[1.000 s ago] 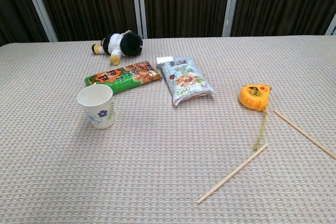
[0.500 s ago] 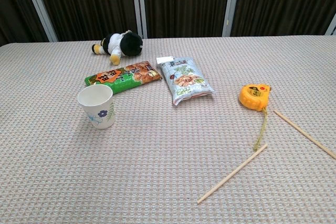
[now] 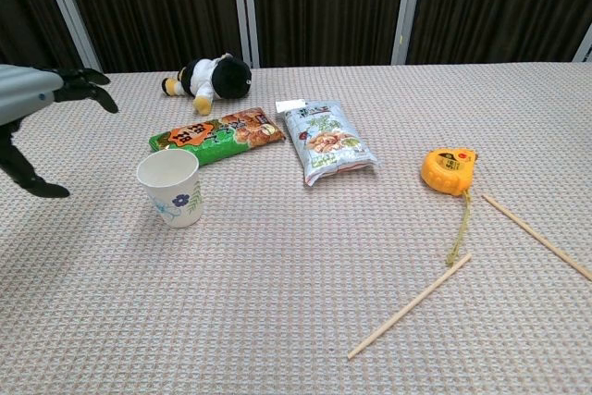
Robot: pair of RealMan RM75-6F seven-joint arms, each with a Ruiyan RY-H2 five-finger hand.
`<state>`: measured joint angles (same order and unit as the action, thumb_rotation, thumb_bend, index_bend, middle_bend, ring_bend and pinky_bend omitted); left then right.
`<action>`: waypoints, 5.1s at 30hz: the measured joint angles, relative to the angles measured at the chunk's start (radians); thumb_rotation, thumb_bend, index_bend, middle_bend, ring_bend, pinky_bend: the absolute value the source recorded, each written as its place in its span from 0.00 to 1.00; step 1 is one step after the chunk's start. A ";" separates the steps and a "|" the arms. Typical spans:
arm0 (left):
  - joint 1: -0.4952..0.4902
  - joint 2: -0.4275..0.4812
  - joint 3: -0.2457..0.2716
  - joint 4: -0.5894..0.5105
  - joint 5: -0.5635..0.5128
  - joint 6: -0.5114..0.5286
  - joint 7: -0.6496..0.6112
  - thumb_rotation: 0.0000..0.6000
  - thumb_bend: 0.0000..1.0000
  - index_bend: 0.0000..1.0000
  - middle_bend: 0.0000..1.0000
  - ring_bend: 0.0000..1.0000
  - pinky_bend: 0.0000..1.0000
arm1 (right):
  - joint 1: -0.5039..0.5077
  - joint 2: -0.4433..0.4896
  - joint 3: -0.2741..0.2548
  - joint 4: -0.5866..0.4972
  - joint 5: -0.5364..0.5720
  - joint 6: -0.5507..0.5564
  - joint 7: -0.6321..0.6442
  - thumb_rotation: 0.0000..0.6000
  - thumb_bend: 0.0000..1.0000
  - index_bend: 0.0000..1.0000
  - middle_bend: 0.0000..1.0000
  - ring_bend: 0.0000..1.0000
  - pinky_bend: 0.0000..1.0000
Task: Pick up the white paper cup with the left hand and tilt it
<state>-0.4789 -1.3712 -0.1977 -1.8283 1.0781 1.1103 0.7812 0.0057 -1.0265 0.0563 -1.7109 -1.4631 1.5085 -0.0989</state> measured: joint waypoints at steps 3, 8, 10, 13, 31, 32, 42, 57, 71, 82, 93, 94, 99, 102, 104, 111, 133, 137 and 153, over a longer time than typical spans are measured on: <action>-0.045 -0.048 -0.014 -0.001 -0.077 -0.006 0.061 1.00 0.07 0.19 0.00 0.00 0.00 | -0.001 0.005 0.000 -0.001 -0.001 0.001 0.012 1.00 0.08 0.01 0.00 0.00 0.00; -0.115 -0.124 -0.028 0.018 -0.195 -0.004 0.132 1.00 0.07 0.19 0.00 0.00 0.00 | -0.002 0.014 0.001 -0.002 -0.003 0.002 0.035 1.00 0.08 0.01 0.00 0.00 0.00; -0.140 -0.149 -0.031 0.028 -0.230 -0.002 0.145 1.00 0.07 0.19 0.00 0.00 0.00 | -0.002 0.017 0.001 -0.002 -0.002 0.001 0.043 1.00 0.08 0.01 0.00 0.00 0.00; -0.175 -0.183 -0.037 0.050 -0.279 0.002 0.157 1.00 0.07 0.19 0.00 0.00 0.00 | -0.002 0.021 0.002 -0.002 0.000 -0.001 0.054 1.00 0.08 0.01 0.00 0.00 0.00; -0.252 -0.237 -0.018 0.108 -0.353 0.054 0.131 1.00 0.23 0.41 0.00 0.00 0.00 | -0.003 0.029 0.004 -0.003 0.004 -0.004 0.076 1.00 0.08 0.01 0.00 0.00 0.00; -0.250 -0.234 -0.018 0.105 -0.349 0.053 0.116 1.00 0.23 0.42 0.00 0.00 0.00 | -0.002 0.029 0.004 -0.003 0.004 -0.005 0.076 1.00 0.08 0.01 0.00 0.00 0.00; -0.185 -0.218 -0.013 0.113 -0.208 -0.006 -0.269 1.00 0.23 0.42 0.00 0.00 0.00 | 0.001 0.024 0.003 0.000 0.006 -0.012 0.067 1.00 0.08 0.01 0.00 0.00 0.00; -0.127 -0.172 0.047 0.239 -0.123 -0.085 -0.442 1.00 0.22 0.23 0.00 0.00 0.00 | 0.004 0.020 -0.001 -0.004 0.003 -0.016 0.053 1.00 0.08 0.01 0.00 0.00 0.00; -0.174 -0.165 0.072 0.190 -0.166 -0.025 -0.157 1.00 0.18 0.18 0.00 0.00 0.00 | 0.003 0.021 -0.001 -0.008 -0.001 -0.012 0.055 1.00 0.08 0.01 0.00 0.00 0.00; -0.250 -0.295 0.091 0.228 -0.251 0.072 0.129 1.00 0.18 0.26 0.00 0.00 0.00 | 0.002 0.024 -0.002 -0.006 -0.004 -0.012 0.066 1.00 0.08 0.01 0.00 0.00 0.00; -0.269 -0.369 0.092 0.312 -0.271 0.106 0.185 1.00 0.18 0.43 0.00 0.00 0.00 | 0.002 0.027 -0.002 -0.006 -0.005 -0.011 0.072 1.00 0.08 0.01 0.00 0.00 0.00; -0.268 -0.371 0.091 0.315 -0.267 0.106 0.176 1.00 0.18 0.43 0.00 0.00 0.00 | 0.002 0.027 -0.003 -0.006 -0.005 -0.011 0.071 1.00 0.08 0.01 0.00 0.00 0.00; -0.254 -0.372 0.080 0.316 -0.239 0.101 0.087 1.00 0.18 0.44 0.00 0.00 0.00 | 0.003 0.026 -0.003 -0.006 -0.003 -0.014 0.066 1.00 0.08 0.01 0.00 0.00 0.00; -0.239 -0.366 0.068 0.302 -0.213 0.096 -0.005 1.00 0.18 0.44 0.00 0.00 0.00 | 0.003 0.024 -0.003 -0.006 -0.003 -0.015 0.063 1.00 0.08 0.01 0.00 0.00 0.00; -0.225 -0.361 0.060 0.291 -0.187 0.090 -0.090 1.00 0.18 0.43 0.00 0.00 0.00 | 0.004 0.023 -0.004 -0.006 -0.003 -0.016 0.060 1.00 0.08 0.01 0.00 0.00 0.00; -0.164 -0.351 0.043 0.281 -0.089 0.053 -0.461 1.00 0.18 0.42 0.00 0.00 0.00 | 0.007 0.016 -0.006 -0.007 -0.004 -0.021 0.042 1.00 0.08 0.01 0.00 0.00 0.00; -0.062 -0.302 0.068 0.408 0.099 -0.078 -0.881 1.00 0.18 0.31 0.00 0.00 0.00 | 0.008 0.020 -0.005 -0.012 0.006 -0.026 0.033 1.00 0.08 0.01 0.00 0.00 0.00; -0.053 -0.264 0.079 0.400 0.114 -0.077 -0.869 1.00 0.18 0.02 0.00 0.00 0.00 | 0.009 0.019 -0.007 -0.014 0.007 -0.028 0.026 1.00 0.08 0.01 0.00 0.00 0.00; 0.038 -0.131 0.153 0.396 0.272 0.131 -0.711 1.00 0.12 0.00 0.00 0.00 0.00 | 0.011 0.005 0.004 -0.002 0.027 -0.025 -0.003 1.00 0.08 0.01 0.00 0.00 0.00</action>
<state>-0.4410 -1.5018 -0.0445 -1.4320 1.3498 1.2416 0.0707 0.0164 -1.0214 0.0602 -1.7130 -1.4357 1.4837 -0.1021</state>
